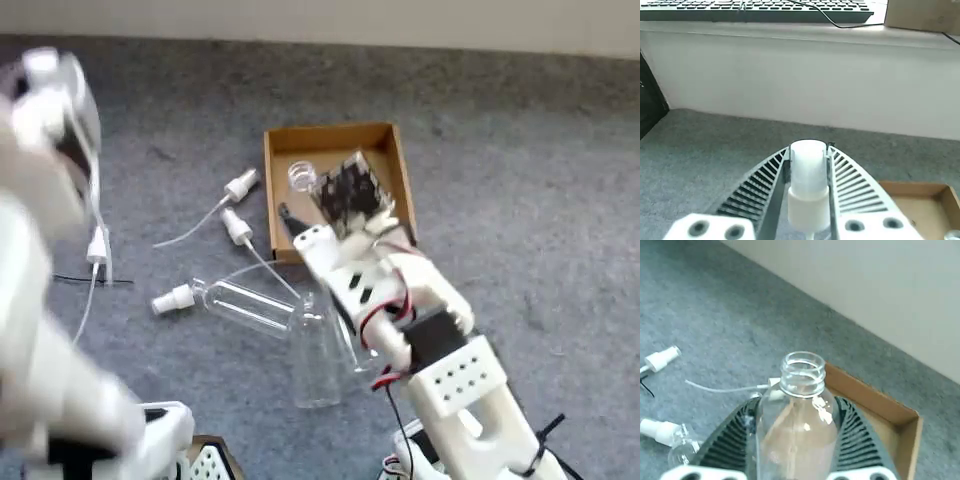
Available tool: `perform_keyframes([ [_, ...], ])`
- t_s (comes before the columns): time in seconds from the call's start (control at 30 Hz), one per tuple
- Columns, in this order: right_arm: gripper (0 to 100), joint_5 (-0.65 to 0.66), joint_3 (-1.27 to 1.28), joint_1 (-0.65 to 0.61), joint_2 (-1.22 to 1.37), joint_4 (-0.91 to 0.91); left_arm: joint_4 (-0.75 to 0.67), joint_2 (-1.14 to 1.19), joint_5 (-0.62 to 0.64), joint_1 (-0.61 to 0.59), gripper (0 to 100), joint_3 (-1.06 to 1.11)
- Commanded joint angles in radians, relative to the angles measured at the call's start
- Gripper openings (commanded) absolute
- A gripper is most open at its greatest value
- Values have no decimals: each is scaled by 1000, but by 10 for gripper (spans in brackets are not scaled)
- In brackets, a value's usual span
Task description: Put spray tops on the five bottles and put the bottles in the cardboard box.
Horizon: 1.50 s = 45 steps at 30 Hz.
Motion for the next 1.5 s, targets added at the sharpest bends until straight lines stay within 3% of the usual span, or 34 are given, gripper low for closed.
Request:
perform_keyframes([
  [0.0, 4, -35, 205, -45, -136, -213, -180, -361, 11, 108, 43, 420],
  [0.2, 4, -38, 372, -120, -349, -219, -601, -455, 31, 260, 41, 819],
  [0.37, 4, -37, 421, -165, -415, -219, -870, -455, 49, 461, 41, 961],
  [0.47, 4, -38, 429, -166, -418, -219, -962, -453, 49, 539, 41, 1007],
  [0.83, 4, -37, 429, -162, -423, -219, -1022, -453, 51, 636, 41, 1090],
  [1.27, 4, -40, 429, -160, -423, -220, -996, -463, 48, 622, 41, 1136],
  [1.47, 4, -40, 429, -160, -423, -220, -994, -464, 54, 542, 41, 1127],
])
